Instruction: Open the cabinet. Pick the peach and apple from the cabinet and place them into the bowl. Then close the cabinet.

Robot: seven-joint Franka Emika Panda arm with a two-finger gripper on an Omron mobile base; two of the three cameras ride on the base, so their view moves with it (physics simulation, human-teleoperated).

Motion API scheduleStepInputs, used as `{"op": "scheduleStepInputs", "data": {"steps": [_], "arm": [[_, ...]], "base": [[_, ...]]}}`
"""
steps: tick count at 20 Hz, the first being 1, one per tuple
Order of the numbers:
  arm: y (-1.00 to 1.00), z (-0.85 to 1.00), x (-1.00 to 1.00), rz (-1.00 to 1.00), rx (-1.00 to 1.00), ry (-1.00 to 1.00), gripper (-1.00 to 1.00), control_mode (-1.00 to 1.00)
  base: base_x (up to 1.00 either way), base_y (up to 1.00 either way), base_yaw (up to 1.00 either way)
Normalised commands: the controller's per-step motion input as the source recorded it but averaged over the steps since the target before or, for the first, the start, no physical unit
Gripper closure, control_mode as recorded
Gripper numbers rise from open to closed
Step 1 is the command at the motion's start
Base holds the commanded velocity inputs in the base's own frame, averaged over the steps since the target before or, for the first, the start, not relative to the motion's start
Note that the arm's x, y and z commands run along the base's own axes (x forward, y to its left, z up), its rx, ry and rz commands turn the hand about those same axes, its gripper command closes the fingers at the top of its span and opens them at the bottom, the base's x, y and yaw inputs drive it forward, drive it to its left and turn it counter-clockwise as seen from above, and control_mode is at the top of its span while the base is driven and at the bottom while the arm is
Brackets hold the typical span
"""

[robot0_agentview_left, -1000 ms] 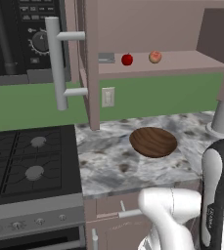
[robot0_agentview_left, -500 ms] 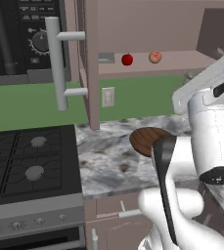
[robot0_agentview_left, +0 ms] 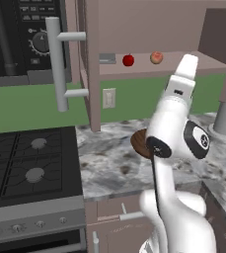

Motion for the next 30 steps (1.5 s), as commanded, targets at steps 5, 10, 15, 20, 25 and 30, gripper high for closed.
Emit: {"op": "scheduleStepInputs", "data": {"steps": [5, 10, 15, 20, 25, 30], "arm": [[-0.26, -0.06, 1.00, -0.62, -0.01, 0.13, -1.00, -1.00], [-0.64, 0.00, 0.71, -0.46, 0.11, 0.06, -1.00, -1.00], [-1.00, 0.00, 0.07, -0.14, 0.33, -0.05, -1.00, -1.00], [-1.00, 0.01, 0.00, -0.15, 0.41, -0.08, -1.00, -1.00], [-1.00, 0.03, 0.00, -0.18, 0.39, -0.05, -1.00, -1.00], [-1.00, 0.00, 0.00, -0.23, 0.31, -0.04, -1.00, -1.00]], "base": [[0.00, 0.00, 0.00], [0.00, 0.00, 0.00], [0.00, 0.00, 0.00], [0.00, 0.00, 0.00], [0.00, 0.00, 0.00], [0.00, 0.00, 0.00]]}}
